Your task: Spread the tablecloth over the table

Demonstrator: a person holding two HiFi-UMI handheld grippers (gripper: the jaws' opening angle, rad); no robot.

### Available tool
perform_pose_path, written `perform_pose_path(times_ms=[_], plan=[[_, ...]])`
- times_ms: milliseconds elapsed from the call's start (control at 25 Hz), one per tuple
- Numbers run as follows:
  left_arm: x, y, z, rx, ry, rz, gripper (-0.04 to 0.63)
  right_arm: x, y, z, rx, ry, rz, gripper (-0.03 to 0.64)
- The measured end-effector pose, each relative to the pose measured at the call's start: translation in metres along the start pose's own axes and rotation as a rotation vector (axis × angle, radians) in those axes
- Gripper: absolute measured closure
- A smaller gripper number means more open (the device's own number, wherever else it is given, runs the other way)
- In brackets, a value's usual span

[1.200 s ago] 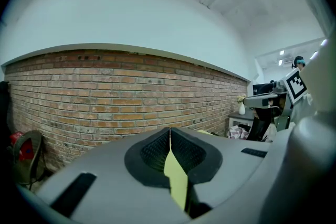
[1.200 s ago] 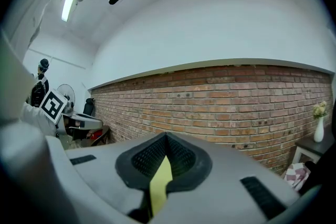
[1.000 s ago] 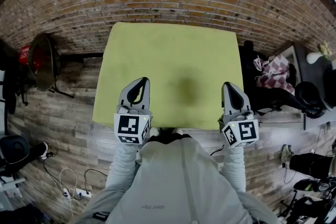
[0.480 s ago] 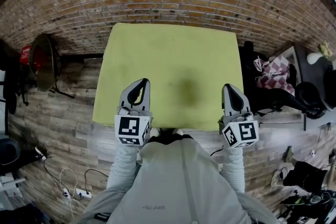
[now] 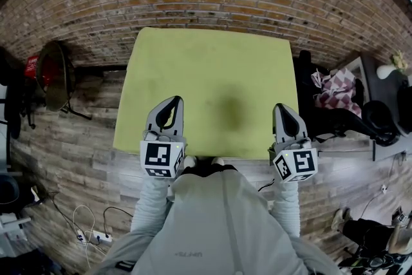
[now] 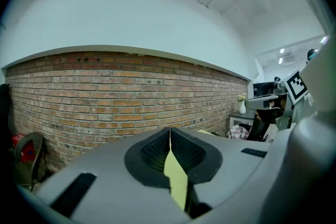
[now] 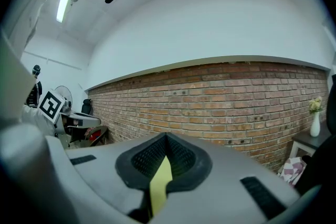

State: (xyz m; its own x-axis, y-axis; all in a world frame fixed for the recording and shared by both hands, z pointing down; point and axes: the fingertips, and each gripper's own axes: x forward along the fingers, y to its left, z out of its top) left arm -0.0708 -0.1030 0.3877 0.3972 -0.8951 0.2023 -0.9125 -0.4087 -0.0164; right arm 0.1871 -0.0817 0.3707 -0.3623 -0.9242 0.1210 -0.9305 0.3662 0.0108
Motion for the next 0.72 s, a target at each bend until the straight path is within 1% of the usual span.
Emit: perform_pose_path(times_ms=[360,720], plan=[[-0.0002,0.0001,0.0051,0.010,-0.008,-0.003,0.566,-0.0001,-0.0007,0.0030,-0.007,-0.002,0.003,0.595],[0.0011,-0.0069,0.0072,0.015,-0.014,0.016,0.566,-0.0063,-0.0064,0.0003,0.000,-0.013,0.016,0.595]])
